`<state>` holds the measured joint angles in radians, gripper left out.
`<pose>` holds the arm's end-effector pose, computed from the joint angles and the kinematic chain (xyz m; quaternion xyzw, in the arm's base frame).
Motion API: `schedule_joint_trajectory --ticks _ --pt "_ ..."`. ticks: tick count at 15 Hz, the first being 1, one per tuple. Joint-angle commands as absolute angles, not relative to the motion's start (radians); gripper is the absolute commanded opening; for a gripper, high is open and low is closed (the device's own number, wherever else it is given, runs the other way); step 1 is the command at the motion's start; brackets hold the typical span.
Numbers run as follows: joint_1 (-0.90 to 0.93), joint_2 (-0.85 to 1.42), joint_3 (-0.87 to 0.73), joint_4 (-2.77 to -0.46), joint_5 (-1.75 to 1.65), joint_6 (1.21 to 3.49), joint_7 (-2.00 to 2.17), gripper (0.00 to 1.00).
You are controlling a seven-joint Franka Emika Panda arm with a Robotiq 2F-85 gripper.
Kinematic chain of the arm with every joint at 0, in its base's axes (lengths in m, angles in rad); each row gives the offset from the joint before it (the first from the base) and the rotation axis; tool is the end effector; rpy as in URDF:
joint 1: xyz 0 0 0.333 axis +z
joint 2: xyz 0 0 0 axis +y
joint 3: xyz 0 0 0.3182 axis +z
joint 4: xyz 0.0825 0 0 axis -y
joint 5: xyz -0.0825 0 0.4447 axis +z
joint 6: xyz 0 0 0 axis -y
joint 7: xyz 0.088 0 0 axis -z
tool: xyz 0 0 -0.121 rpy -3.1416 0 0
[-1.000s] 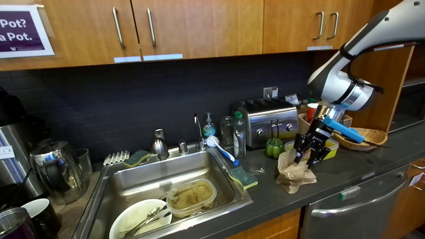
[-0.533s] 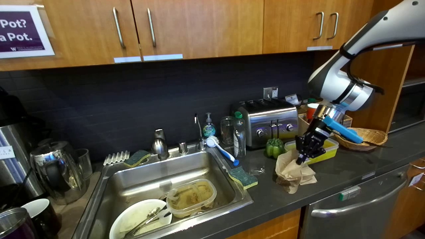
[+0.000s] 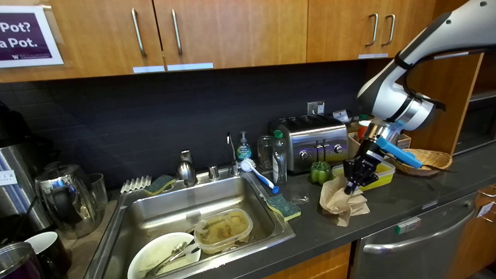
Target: Use the paper towel to wipe the counter top
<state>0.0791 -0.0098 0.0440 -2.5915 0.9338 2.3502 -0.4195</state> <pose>0.4459 0.0747 0.1862 -0.9487 0.1007 0.0604 0.2934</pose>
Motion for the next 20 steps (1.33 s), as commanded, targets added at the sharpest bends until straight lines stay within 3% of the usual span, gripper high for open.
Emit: schedule_joint_trajectory --ticks 1,20 --pt "0.086 0.019 0.065 -2.568 0.87 2.335 -0.342 0.0" --pt "0.097 0.149 0.104 -2.434 0.636 2.372 -0.227 0.0"
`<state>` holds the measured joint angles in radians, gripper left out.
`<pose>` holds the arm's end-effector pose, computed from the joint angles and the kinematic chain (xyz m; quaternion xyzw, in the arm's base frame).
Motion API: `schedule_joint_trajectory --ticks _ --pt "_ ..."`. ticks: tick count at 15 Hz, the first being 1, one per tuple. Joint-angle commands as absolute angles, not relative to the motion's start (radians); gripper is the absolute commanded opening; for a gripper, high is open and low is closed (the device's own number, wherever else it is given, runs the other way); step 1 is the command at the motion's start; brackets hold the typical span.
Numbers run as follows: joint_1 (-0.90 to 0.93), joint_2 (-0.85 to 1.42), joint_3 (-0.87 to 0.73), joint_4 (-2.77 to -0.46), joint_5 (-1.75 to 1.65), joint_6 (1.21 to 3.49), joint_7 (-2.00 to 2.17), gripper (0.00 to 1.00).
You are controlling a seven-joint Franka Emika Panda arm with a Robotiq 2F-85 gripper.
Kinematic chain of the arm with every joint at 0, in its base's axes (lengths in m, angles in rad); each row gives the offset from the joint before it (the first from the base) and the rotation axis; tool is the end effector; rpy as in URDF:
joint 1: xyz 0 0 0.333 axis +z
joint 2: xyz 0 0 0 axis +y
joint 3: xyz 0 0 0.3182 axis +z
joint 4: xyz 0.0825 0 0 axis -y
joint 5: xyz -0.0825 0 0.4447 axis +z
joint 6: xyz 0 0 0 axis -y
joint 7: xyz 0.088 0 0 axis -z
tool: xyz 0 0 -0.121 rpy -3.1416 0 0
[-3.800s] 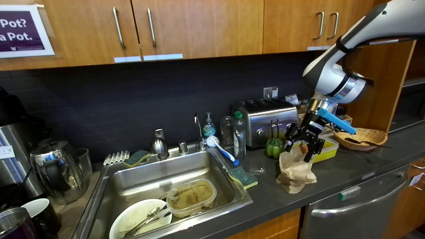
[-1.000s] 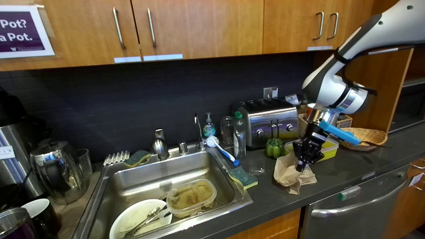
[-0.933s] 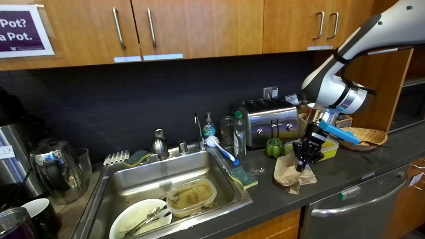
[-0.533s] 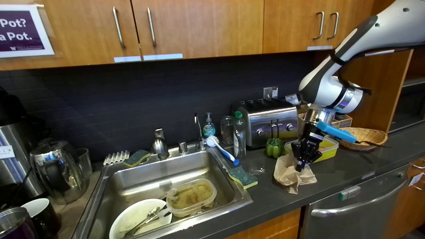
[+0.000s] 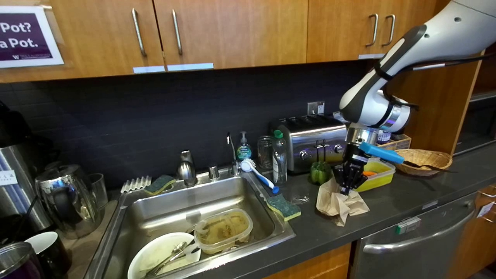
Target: Use the paper towel to wipe the counter top
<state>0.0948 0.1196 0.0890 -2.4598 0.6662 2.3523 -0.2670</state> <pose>0.4784 0.1054 0.1722 -0.9710 0.0388 0.0993 0.2139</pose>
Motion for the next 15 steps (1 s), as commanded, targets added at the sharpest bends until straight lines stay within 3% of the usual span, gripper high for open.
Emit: schedule_joint_trajectory --ticks 1,15 --pt "0.096 0.153 0.107 -2.432 0.635 2.379 -0.224 0.0" --pt "0.094 0.154 0.158 -2.51 0.681 2.515 -0.257 0.0"
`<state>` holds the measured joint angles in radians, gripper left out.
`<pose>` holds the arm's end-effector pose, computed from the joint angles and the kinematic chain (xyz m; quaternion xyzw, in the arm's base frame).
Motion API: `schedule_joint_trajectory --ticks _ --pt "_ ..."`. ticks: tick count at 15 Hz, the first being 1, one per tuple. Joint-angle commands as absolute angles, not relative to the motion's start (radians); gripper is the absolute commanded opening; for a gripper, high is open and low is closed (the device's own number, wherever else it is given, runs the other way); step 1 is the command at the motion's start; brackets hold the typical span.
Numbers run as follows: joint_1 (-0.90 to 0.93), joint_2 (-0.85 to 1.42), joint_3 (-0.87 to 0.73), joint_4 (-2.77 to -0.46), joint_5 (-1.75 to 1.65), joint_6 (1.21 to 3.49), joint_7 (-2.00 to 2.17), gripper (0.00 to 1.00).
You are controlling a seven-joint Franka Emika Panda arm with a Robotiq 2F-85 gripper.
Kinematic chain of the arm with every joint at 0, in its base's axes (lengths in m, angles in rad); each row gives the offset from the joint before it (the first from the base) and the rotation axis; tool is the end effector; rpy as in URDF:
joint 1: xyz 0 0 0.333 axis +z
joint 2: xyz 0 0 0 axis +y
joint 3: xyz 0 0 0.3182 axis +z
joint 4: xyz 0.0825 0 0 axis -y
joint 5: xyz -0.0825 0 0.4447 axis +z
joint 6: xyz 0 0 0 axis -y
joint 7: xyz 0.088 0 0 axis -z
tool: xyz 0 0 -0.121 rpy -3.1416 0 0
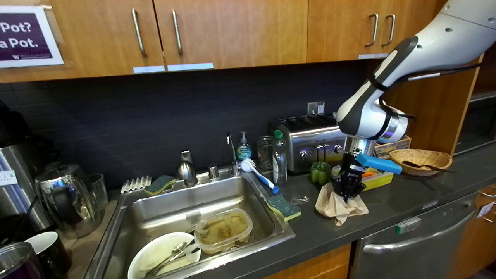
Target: Use the paper towel to wipe the counter top
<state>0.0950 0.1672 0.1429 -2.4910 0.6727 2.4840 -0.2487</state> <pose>0.4659 0.1194 0.1446 -0.9772 0.0434 0.0834 0.1901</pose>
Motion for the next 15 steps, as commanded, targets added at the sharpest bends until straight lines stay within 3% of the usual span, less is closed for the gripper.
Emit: schedule_joint_trajectory --ticks 1,2,3,5,15 --pt "0.095 0.153 0.159 -2.51 0.677 2.52 -0.254 0.0" --pt "0.096 0.153 0.159 -2.51 0.67 2.524 -0.248 0.0" --pt "0.097 0.155 0.159 -2.509 0.663 2.528 -0.242 0.26" --pt "0.098 0.156 0.161 -2.51 0.658 2.534 -0.238 0.32" --pt "0.099 0.16 0.16 -2.505 0.623 2.524 -0.224 0.98"
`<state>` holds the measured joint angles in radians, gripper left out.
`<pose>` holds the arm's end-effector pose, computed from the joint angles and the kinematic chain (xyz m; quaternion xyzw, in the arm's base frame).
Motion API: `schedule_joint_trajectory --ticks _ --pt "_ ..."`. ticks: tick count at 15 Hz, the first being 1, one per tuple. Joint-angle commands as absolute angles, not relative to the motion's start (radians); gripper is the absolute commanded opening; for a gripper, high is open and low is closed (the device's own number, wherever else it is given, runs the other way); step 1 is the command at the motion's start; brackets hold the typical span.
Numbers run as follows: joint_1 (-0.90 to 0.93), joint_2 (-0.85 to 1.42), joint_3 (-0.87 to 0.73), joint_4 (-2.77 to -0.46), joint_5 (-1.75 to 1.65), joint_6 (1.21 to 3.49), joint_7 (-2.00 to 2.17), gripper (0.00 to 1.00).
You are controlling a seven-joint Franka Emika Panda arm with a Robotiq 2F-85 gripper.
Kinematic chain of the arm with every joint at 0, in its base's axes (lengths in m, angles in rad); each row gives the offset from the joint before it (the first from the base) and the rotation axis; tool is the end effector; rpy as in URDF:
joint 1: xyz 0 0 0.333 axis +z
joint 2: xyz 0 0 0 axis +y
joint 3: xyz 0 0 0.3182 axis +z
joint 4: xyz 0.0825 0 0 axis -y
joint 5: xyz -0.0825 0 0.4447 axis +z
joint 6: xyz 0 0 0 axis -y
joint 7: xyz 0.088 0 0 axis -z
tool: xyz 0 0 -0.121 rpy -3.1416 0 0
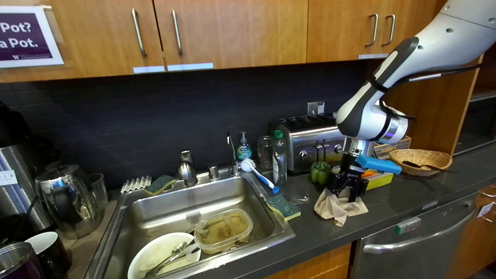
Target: Use the paper towel to wipe the counter top
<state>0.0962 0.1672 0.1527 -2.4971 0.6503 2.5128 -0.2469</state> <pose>0.4652 0.1221 0.1440 -0.9803 0.0322 0.0742 0.1800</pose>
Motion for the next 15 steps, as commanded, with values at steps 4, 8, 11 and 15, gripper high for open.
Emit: schedule_joint_trajectory --ticks 4,8,11,15 --pt "0.1 0.161 0.16 -2.503 0.617 2.521 -0.226 1.0" --pt "0.098 0.164 0.162 -2.5 0.614 2.521 -0.231 0.84" --pt "0.097 0.165 0.163 -2.498 0.618 2.518 -0.236 0.61" --pt "0.097 0.165 0.165 -2.498 0.622 2.517 -0.241 0.28"
